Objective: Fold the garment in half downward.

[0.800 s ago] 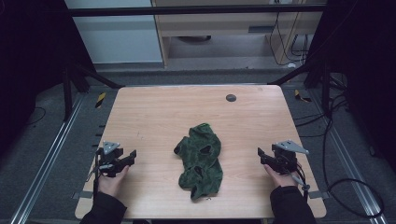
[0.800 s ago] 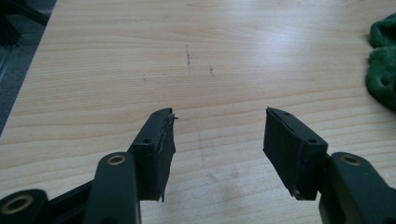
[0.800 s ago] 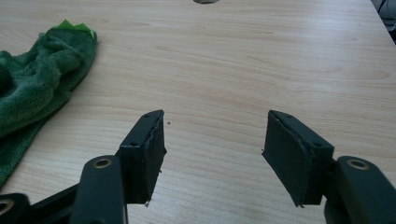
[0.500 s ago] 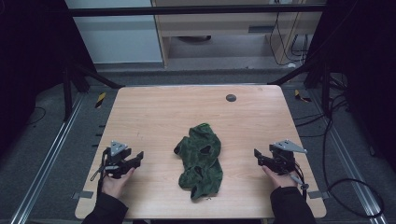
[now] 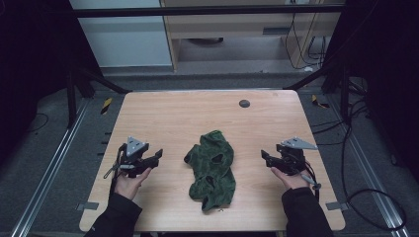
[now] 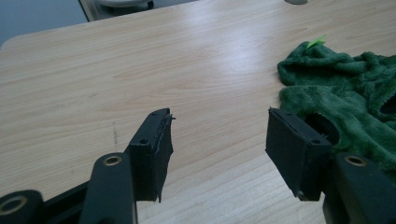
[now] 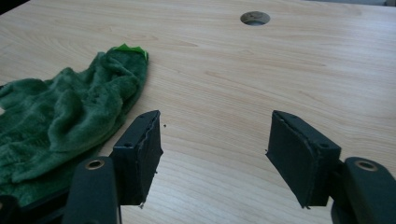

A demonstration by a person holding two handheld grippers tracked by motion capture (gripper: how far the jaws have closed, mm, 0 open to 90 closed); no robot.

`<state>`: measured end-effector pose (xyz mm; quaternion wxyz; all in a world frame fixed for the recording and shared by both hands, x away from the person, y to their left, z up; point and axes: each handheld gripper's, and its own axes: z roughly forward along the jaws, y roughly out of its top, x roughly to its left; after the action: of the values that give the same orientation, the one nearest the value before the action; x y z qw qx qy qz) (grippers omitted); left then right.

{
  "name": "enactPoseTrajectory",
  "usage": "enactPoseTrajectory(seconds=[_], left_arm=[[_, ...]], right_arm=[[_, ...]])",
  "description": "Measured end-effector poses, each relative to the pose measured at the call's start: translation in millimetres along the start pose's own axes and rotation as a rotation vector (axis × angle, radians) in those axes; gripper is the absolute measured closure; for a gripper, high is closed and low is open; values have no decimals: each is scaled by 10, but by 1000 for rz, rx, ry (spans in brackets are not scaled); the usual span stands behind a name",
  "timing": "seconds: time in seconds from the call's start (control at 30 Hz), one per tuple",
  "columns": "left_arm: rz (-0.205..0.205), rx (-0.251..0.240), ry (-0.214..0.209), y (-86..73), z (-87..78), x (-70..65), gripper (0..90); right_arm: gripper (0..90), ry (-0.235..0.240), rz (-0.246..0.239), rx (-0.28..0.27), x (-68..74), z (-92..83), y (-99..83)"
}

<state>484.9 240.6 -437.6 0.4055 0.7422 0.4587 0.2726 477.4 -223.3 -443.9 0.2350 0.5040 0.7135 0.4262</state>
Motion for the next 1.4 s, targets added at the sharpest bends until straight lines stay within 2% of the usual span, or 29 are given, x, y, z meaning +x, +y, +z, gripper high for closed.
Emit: enactPoseTrajectory(seconds=[0.07, 0.23, 0.3, 0.43, 0.57, 0.73, 0.97, 1.03, 1.17, 1.4], left_arm=[[7, -1, -7, 34, 43, -17, 402], [4, -9, -23, 123, 103, -49, 399], [5, -19, -35, 215, 138, -63, 389], [9, -18, -42, 296, 180, -81, 394], [22, -5, -48, 351, 234, -117, 405], [19, -12, -66, 396, 318, -172, 421], [27, 26, -89, 409, 448, -245, 446], [26, 49, -107, 413, 531, -285, 448], [32, 58, -116, 406, 621, -338, 455], [35, 113, -145, 346, 854, -424, 498]], right_arm=[[345, 9, 6, 3, 26, 35, 17], [351, 19, -15, 3, 90, 107, 80], [353, 30, -15, -5, 129, 148, 149], [358, 30, -29, 1, 188, 232, 246], [366, 41, -35, -1, 246, 304, 311], [376, 47, -42, 3, 296, 387, 376], [388, 67, -34, 10, 370, 502, 451], [393, 71, -39, 20, 417, 575, 465], [399, 82, -41, 33, 472, 662, 461], [427, 96, -26, 58, 536, 795, 426]])
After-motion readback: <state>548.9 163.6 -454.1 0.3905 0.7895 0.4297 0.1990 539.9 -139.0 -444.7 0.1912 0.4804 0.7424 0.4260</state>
